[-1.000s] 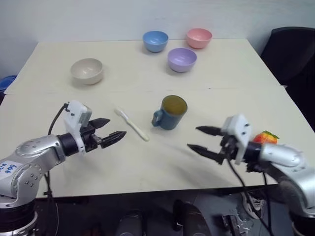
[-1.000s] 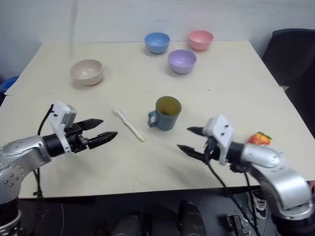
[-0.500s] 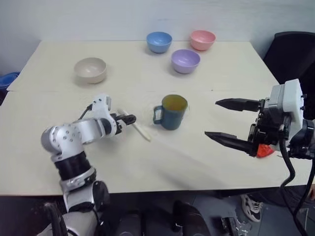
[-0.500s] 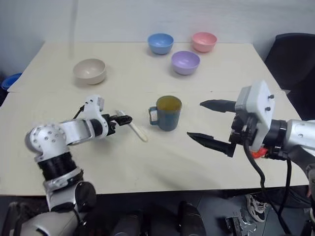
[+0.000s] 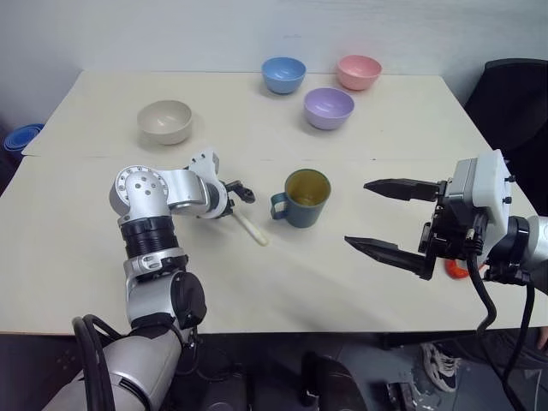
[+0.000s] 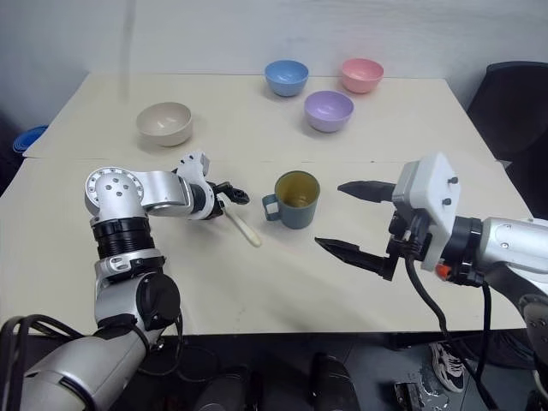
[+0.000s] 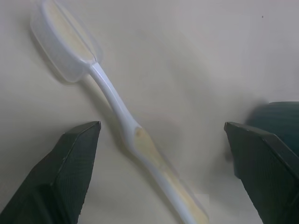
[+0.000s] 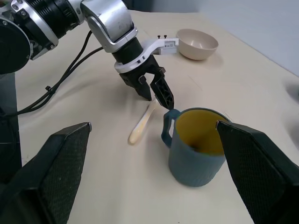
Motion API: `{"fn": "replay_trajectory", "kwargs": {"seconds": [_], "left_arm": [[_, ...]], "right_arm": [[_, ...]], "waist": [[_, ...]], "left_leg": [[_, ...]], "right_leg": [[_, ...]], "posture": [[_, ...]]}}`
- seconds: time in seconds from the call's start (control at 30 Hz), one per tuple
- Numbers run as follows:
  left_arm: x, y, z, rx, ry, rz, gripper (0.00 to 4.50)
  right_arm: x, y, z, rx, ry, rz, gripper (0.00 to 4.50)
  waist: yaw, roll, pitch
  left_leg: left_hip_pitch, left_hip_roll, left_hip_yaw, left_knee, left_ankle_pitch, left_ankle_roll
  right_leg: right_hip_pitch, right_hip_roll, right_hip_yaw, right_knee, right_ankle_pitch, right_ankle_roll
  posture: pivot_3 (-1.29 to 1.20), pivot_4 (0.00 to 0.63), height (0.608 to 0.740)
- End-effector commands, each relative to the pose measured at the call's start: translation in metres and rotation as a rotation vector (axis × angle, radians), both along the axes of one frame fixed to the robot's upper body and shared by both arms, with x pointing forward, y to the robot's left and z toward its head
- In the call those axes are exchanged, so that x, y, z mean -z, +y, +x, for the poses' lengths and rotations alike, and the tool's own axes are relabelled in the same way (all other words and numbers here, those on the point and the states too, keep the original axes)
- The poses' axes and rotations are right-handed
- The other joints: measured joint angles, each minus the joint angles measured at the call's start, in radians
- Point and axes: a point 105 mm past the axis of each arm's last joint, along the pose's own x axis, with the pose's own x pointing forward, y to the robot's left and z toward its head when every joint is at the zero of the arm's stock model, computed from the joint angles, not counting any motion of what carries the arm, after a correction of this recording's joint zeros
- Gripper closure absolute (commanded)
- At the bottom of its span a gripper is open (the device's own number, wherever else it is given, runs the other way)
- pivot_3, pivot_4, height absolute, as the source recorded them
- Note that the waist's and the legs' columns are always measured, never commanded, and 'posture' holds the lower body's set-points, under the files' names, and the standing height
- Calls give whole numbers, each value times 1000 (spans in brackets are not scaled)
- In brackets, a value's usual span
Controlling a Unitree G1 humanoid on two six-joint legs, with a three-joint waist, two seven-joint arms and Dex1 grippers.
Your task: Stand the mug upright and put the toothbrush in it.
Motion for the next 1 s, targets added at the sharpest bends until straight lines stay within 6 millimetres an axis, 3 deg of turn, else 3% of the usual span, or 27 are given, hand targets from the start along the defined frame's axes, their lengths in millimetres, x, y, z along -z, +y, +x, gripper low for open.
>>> {"fn": "replay_trajectory", "kwargs": {"seconds": [0.03, 0.3, 0.43, 0.57, 0.63, 0.73, 0.8, 0.93, 1.0], "left_arm": [[18, -3, -3, 18, 107, -1, 1006], [11, 0, 2, 16, 126, 24, 3375], [14, 11, 2, -22, 148, 49, 4275], [14, 32, 3, -86, 141, 67, 4301], [1, 38, 9, -97, 68, 63, 4301], [-55, 38, 36, -57, -277, 3, 4301], [-106, 21, 41, 82, -567, -90, 4301], [-196, -20, 0, 458, -975, -411, 4301], [-209, -31, -13, 578, -1058, -451, 4301]], "right_arm": [[-13, 5, -7, -12, -79, -2, 32], [-13, 5, -11, 6, -89, 31, 32], [-8, 3, -12, 26, -78, 20, 32], [-2, -4, -13, 46, -16, 36, 16], [-3, -6, -15, 51, -12, 40, 16], [-6, -15, -12, 114, -22, 48, 16], [-8, -19, -12, 128, -17, 70, 16], [-9, -24, -14, 157, 2, 108, 16], [-7, -25, -13, 174, 10, 111, 16]], "waist": [[4, 1, -1], [14, 1, -1], [12, 1, -1], [8, 1, -1], [2, 1, -1], [-10, 0, 0], [-14, 1, 0], [-9, 0, 0], [-12, 0, 0]], "left_leg": [[0, 0, 0, 0, 0, 0], [0, -4, -1, 0, 0, 0], [-1, -4, -1, 0, 0, 0], [0, -3, 0, 0, 0, -1], [0, -3, 0, 0, 1, -1], [0, -2, 1, -1, 1, -3], [-2, -2, 2, -2, 2, -4], [-6, -2, 5, -2, 2, -4], [-6, -2, 6, -2, 2, -4]], "right_leg": [[0, 0, 0, 0, 0, 0], [0, 0, -1, -1, 0, 0], [0, 0, -1, -1, 0, 0], [0, 0, -1, 0, 0, 0], [0, 0, -1, 0, 0, 0], [-1, 1, -1, 0, 0, 0], [-3, 2, -2, 0, 0, -1], [-4, 1, -5, -2, -1, -2], [-4, 1, -6, -3, -1, -2]], "posture": [[0, 150, 740], [0, 150, 740], [0, 150, 740], [0, 150, 740], [0, 150, 740], [0, 150, 740], [0, 150, 740], [0, 150, 740], [0, 150, 740]]}}
